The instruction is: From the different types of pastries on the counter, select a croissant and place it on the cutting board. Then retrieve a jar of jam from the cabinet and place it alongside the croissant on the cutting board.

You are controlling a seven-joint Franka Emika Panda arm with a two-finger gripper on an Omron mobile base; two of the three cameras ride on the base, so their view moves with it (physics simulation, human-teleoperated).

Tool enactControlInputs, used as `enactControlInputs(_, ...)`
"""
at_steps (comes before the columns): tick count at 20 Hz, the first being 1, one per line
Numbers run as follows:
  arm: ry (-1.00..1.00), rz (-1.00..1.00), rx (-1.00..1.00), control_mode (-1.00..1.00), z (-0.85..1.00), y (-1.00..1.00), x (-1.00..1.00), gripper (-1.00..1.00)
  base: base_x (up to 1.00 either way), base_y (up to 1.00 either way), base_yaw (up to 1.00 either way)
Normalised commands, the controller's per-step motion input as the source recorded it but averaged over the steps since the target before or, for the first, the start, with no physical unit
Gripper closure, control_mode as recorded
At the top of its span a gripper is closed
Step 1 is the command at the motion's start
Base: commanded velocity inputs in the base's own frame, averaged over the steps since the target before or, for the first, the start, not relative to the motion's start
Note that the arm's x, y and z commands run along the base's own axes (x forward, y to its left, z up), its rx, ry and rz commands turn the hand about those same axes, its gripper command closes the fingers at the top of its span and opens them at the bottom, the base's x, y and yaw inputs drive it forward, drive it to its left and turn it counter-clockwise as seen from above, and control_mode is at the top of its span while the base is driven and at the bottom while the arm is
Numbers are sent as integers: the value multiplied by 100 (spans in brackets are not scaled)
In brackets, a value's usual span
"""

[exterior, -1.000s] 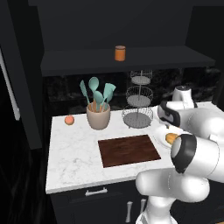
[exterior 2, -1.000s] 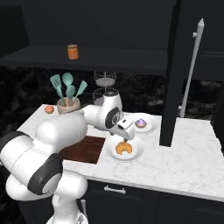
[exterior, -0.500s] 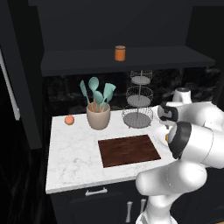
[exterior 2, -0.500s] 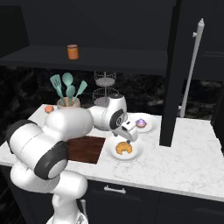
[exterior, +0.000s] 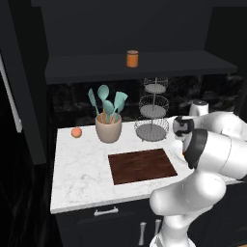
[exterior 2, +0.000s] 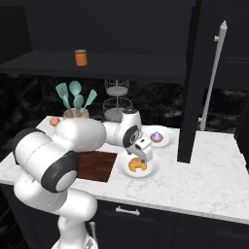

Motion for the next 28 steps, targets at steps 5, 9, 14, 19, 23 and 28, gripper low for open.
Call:
enactControlInputs(5, 0, -5, 0, -100, -18, -1, 2, -100, 0, 0, 0)
enactControlInputs(9, 0, -5, 0, -100, -16, 0, 9, -100, 0, 0, 0)
enactControlInputs(14, 0, -5, 0, -100, -14, 0, 16, -100, 0, 0, 0)
enactControlInputs(19, 0, -5, 0, -100, -17, 0, 11, -100, 0, 0, 0)
enactControlInputs(23, 0, -4, 0, -100, -22, 0, 10, -100, 0, 0, 0)
enactControlInputs(28, 0, -3, 0, -100, -21, -3, 13, -100, 0, 0, 0)
